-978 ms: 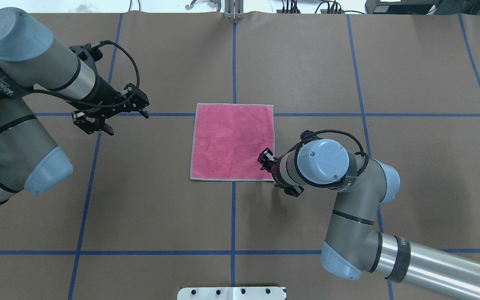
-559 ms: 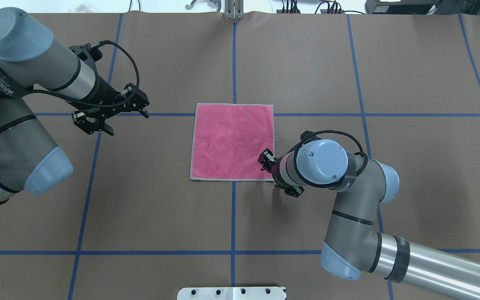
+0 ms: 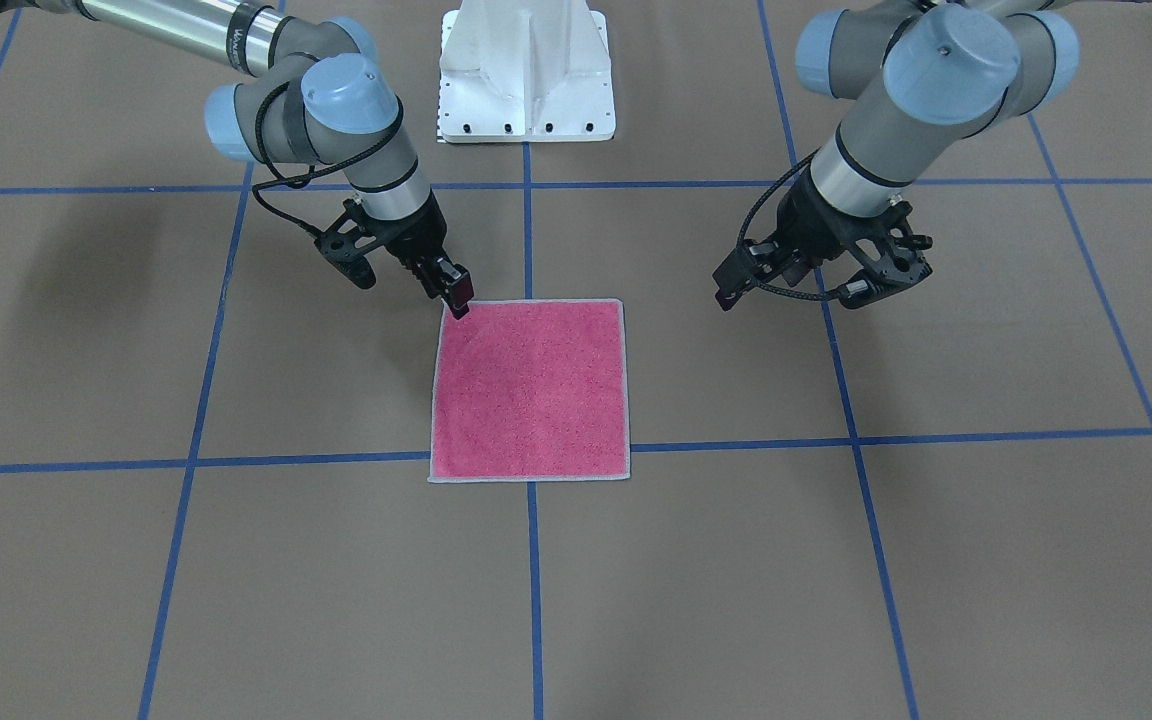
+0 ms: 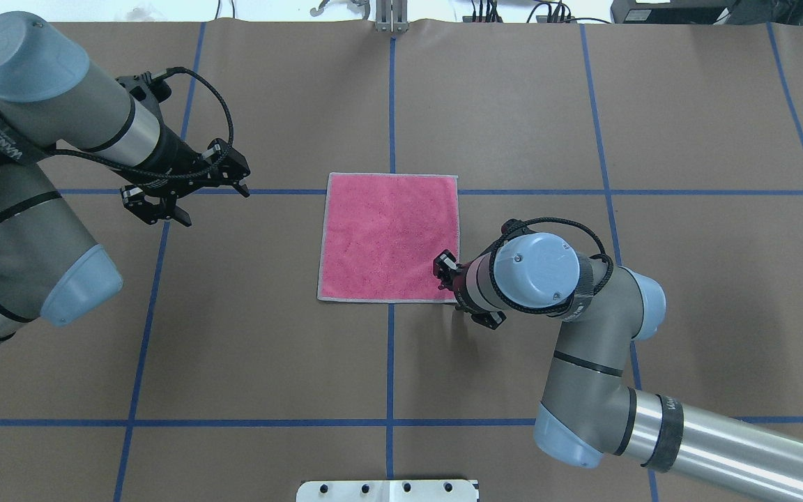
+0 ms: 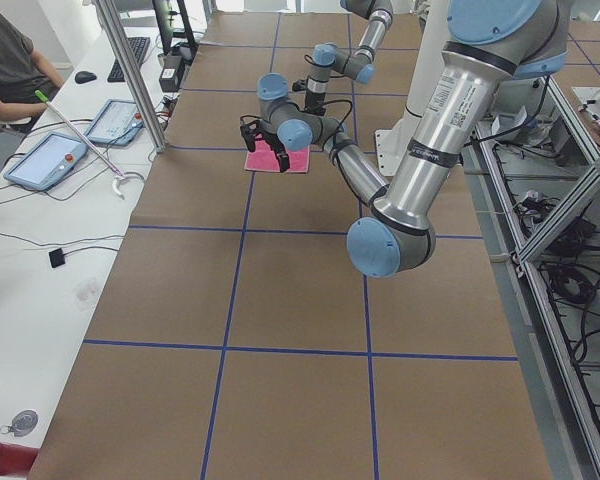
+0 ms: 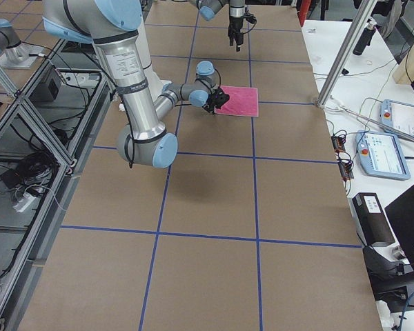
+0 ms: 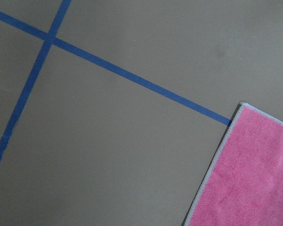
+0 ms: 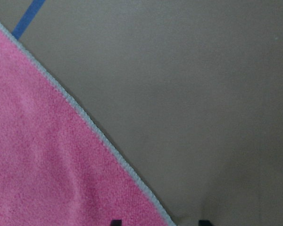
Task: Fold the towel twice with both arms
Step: 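Hold the right gripper at the towel corner while the left gripper hovers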
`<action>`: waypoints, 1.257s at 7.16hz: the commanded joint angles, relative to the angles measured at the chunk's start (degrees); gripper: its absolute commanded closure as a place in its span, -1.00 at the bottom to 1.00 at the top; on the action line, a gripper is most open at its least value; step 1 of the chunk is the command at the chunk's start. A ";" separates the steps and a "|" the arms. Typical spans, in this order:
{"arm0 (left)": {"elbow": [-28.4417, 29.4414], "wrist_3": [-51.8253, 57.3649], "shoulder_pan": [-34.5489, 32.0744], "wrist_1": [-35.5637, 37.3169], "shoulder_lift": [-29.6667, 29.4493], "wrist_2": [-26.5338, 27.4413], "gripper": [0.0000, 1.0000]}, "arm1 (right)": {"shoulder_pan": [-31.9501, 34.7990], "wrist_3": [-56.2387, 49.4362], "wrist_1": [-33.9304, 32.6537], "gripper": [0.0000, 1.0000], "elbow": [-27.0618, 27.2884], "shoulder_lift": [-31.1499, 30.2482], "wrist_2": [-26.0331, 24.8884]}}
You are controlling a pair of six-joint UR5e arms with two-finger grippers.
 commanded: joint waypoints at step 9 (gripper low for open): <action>1.58 -6.84 4.92 -0.26 -3.07 7.35 -1.00 | 1.17 -0.38 -1.10 1.00 7.21 -3.97 0.77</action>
